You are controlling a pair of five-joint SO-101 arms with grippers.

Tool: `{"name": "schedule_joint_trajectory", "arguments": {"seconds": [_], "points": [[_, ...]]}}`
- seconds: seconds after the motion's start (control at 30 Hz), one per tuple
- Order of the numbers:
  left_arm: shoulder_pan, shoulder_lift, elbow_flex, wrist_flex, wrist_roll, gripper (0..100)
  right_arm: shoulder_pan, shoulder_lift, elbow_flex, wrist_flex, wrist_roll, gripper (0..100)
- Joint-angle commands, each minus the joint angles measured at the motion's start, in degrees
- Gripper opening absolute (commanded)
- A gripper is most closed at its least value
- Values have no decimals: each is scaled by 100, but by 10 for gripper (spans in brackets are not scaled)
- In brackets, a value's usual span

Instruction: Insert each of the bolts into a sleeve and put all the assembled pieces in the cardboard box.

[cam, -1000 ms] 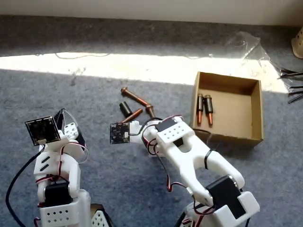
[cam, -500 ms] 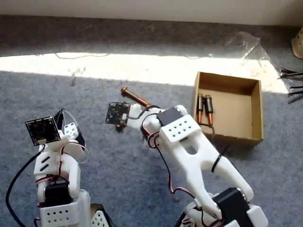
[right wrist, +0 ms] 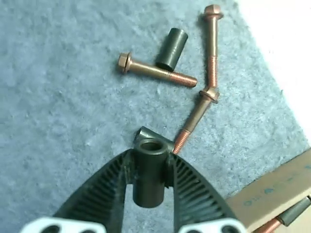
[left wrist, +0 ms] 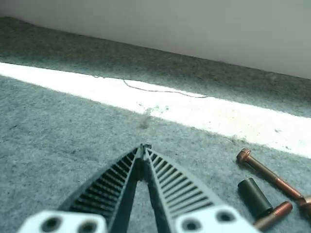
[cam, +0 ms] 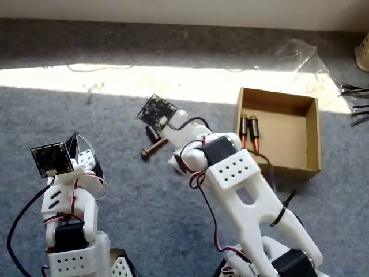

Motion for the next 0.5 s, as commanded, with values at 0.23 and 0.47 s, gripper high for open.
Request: {"name": "schedule_joint_trajectory", "arguments": {"seconds": [0.23,0.47], "points": [[-4,-66,-40,-132,-35,14,1367,-646,-13,-479,-1723,5],[4,-66,-31,-132,-35,14,1420,-655,752,-488,-2022,5]]}}
